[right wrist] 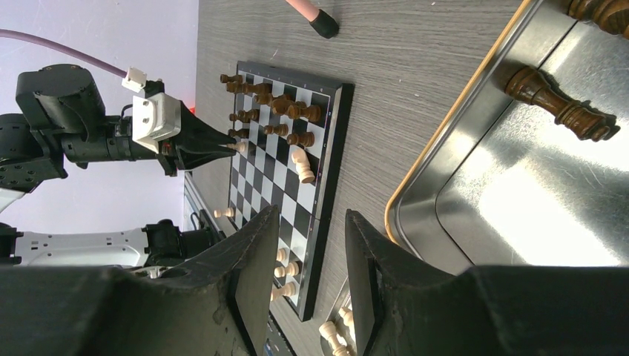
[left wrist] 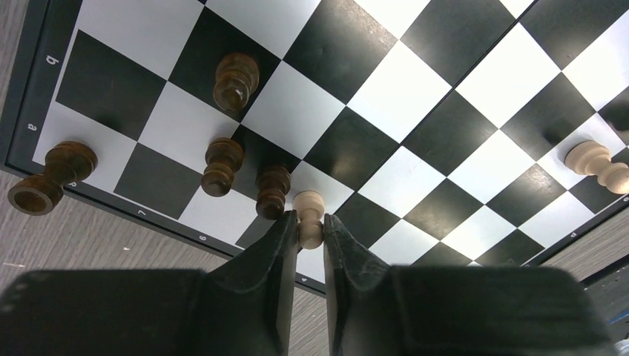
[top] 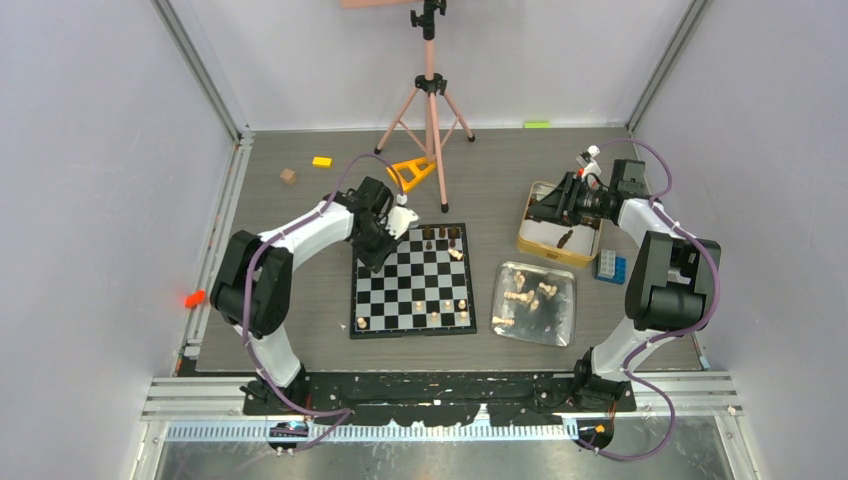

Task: Set up the chess pieces on the board
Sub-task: Pick up the chess piece from the chessboard, then place the chess piece on the chessboard.

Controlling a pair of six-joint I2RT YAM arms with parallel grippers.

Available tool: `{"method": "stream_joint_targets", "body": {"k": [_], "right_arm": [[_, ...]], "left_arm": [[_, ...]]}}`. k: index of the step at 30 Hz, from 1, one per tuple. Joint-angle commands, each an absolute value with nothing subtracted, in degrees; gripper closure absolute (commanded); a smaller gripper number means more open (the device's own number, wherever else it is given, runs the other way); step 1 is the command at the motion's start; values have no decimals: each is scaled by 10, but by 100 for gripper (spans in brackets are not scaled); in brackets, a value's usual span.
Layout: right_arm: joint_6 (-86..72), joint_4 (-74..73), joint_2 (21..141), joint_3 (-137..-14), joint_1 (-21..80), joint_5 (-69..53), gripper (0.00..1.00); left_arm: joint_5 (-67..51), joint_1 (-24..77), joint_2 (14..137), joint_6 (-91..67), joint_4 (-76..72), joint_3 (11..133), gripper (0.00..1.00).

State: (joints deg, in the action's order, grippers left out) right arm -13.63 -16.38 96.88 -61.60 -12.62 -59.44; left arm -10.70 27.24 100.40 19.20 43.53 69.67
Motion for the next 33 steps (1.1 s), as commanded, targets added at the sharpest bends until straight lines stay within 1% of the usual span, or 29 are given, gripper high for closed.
{"method": "stream_joint_targets", "body": {"k": [1, 5, 6, 13, 19, 27, 33], "right_arm": [[-127, -163, 957, -640, -131, -597, 56], [-127, -162, 958, -640, -132, -598, 56], [-127, -162, 957, -640, -131, -598, 56], [-127, -162, 959, -640, -133, -599, 56], [-127, -163, 959, -641, -132, -599, 56], [-127, -163, 957, -642, -132, -599, 56], [-127, -164, 954, -642, -133, -601, 56]], "left_arm": [[-118, 270, 1000, 191, 444, 718, 83], [-125, 270, 980, 195, 459, 718, 99], [-138, 270, 974, 200, 466, 719, 100], [-197, 295, 953, 229, 507, 724, 100], [-212, 363, 950, 240, 512, 753, 100], [-201, 439, 1012, 245, 524, 829, 100], [-197, 479, 1053, 244, 519, 841, 100]]}}
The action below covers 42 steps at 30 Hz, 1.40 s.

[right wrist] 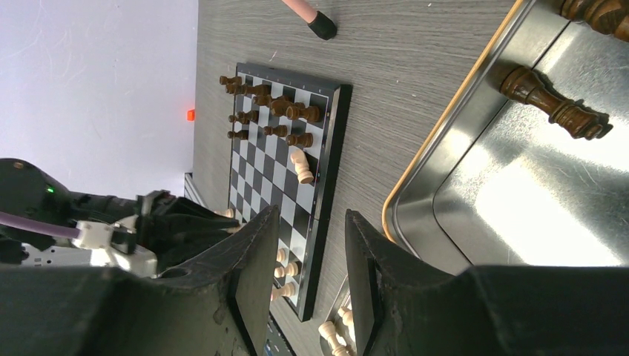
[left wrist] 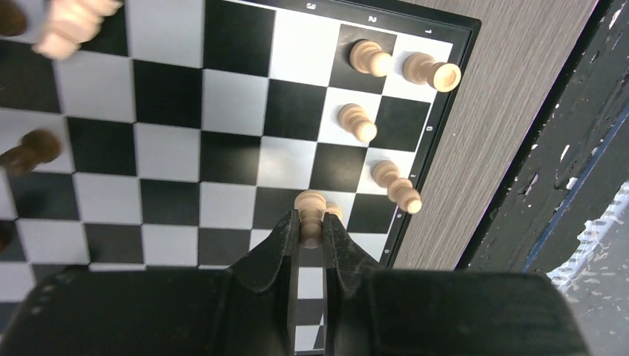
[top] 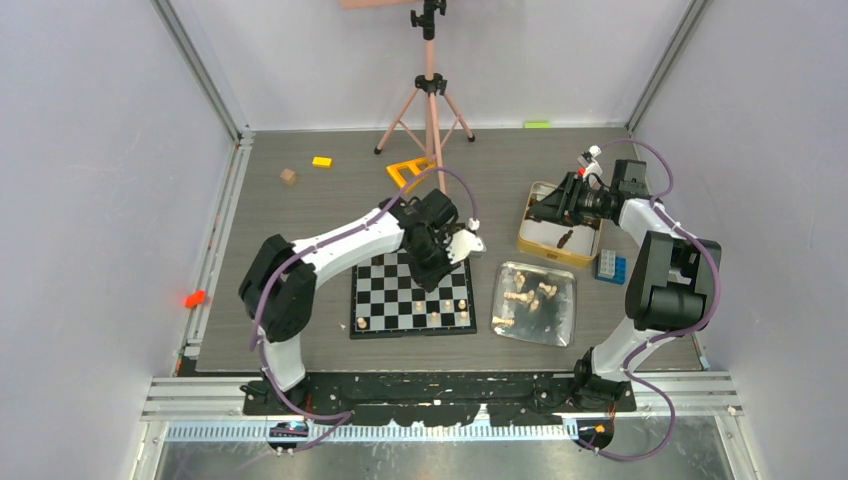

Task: Set up the chess pieces on the board
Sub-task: Place the chess piece on the chessboard.

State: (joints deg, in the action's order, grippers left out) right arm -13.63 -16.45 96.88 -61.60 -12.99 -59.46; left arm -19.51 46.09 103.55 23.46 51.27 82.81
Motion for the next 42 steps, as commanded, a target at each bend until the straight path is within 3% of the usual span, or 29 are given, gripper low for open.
{"method": "stream_joint_targets", "body": {"k": [1, 31, 42], "right_arm": [[-127, -164, 954, -642, -133, -601, 56], [-126, -164, 955, -642, -134, -602, 56], [-126, -164, 956, -642, -135, -603, 56]], "left_arm": [[-196, 484, 1057, 244, 516, 839, 100], [-187, 516, 1103, 242, 509, 823, 95], [-171, 517, 1098, 236, 498, 818, 79]]}}
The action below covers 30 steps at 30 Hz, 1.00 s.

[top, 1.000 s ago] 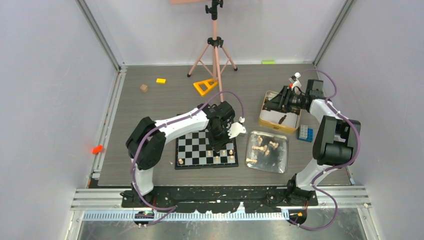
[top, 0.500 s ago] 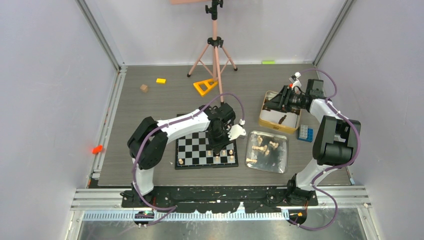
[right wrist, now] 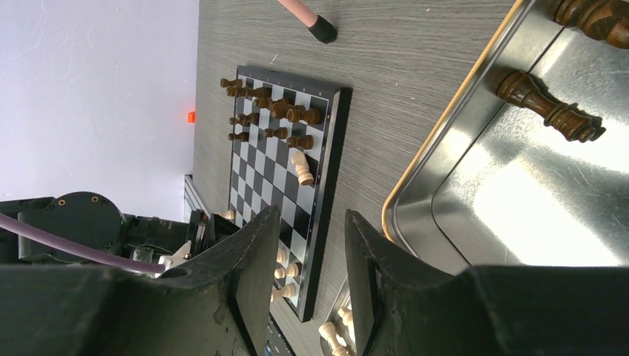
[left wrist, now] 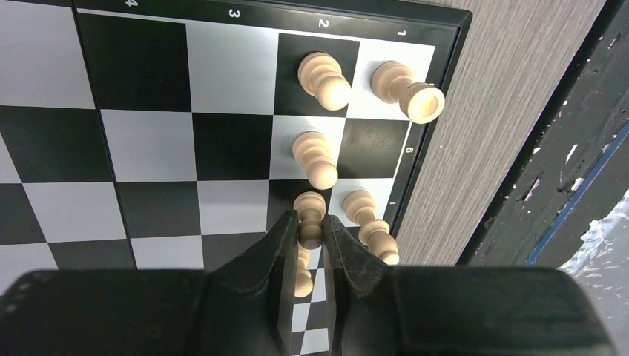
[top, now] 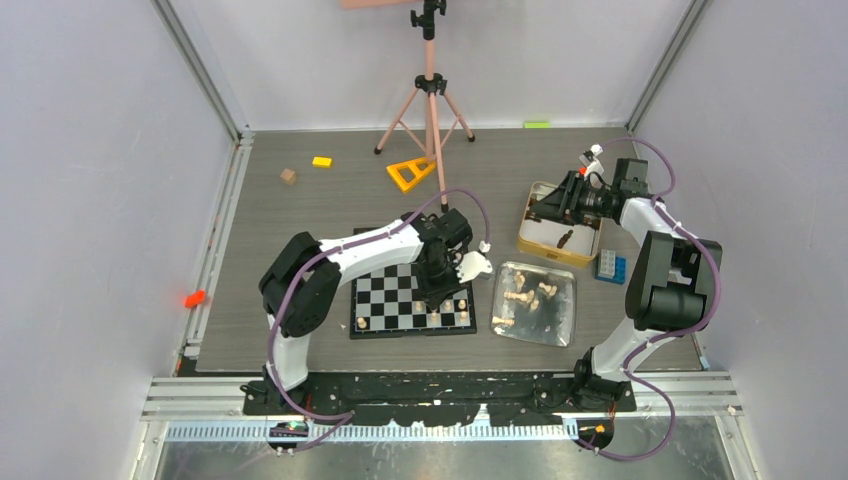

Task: Set up the chess pieces on the board
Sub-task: Place the chess piece on the chessboard, then pick up the chess piece from the chessboard.

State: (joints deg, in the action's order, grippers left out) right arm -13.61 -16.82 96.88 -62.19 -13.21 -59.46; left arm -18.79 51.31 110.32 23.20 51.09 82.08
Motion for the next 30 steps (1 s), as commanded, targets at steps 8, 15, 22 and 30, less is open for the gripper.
{"method": "stream_joint_targets", "body": {"k": [8, 15, 22, 30], "right_arm": [[-126, -165, 956, -642, -135, -602, 56], [-116, -173, 939, -643, -135, -587, 54], [-75, -216, 915, -661, -112, -552, 48], [48, -314, 916, -712, 37, -430, 45]], "left_arm": [[-146, 516, 1067, 235, 490, 816, 63], [-134, 516, 1025, 239, 484, 817, 56], [-143, 505, 985, 239, 487, 815, 52], [-157, 426, 924, 221, 475, 794, 43]]}}
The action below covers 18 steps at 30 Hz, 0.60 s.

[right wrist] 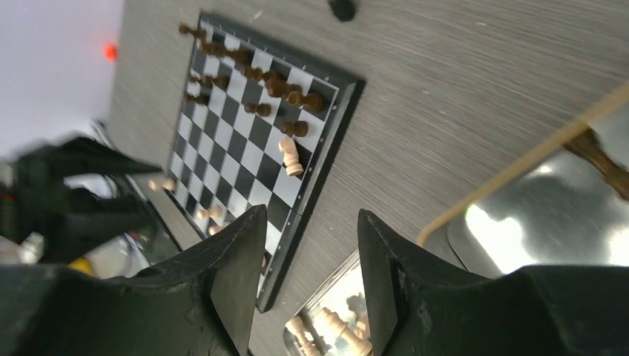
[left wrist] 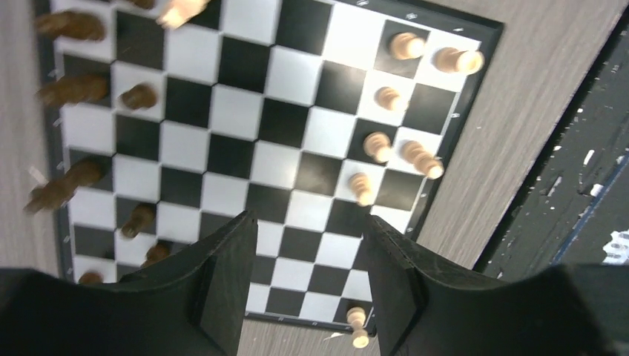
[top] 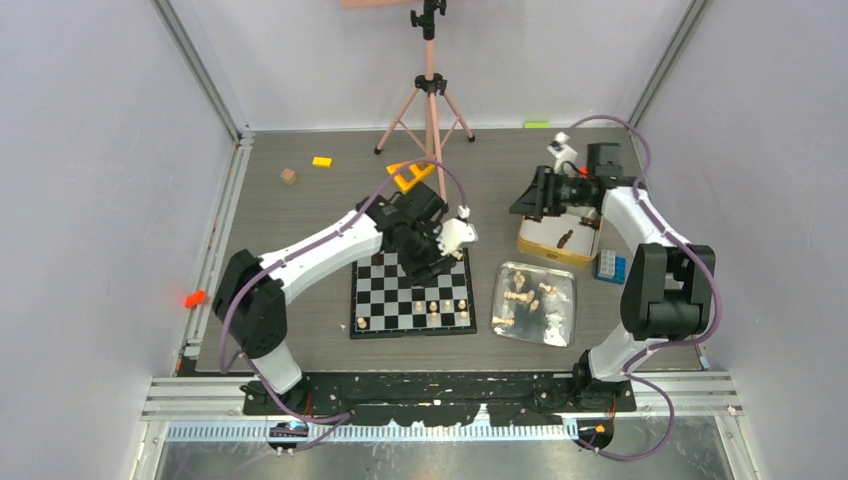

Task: Set up the chess pieces on the board
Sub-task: Pick up the chess piece from the chessboard.

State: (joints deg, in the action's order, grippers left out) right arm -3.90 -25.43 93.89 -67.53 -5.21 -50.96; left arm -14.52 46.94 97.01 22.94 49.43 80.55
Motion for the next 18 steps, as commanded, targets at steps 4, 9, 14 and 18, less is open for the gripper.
{"method": "stream_joint_targets", "body": {"k": [4, 9, 14, 18], "right_arm": [[107, -331, 937, -722, 137, -349, 45], [147, -319, 975, -727, 241, -243, 44], [177, -298, 993, -721, 301, -156, 44], [200, -298, 1007, -725, 323, -118, 44]], "left_arm": [[-166, 367, 887, 202, 458, 767, 40], [-184, 287, 850, 169, 440, 736, 35], [-227, 232, 833, 156, 444, 721, 27], [-248, 208, 834, 154, 449, 714, 24]]}}
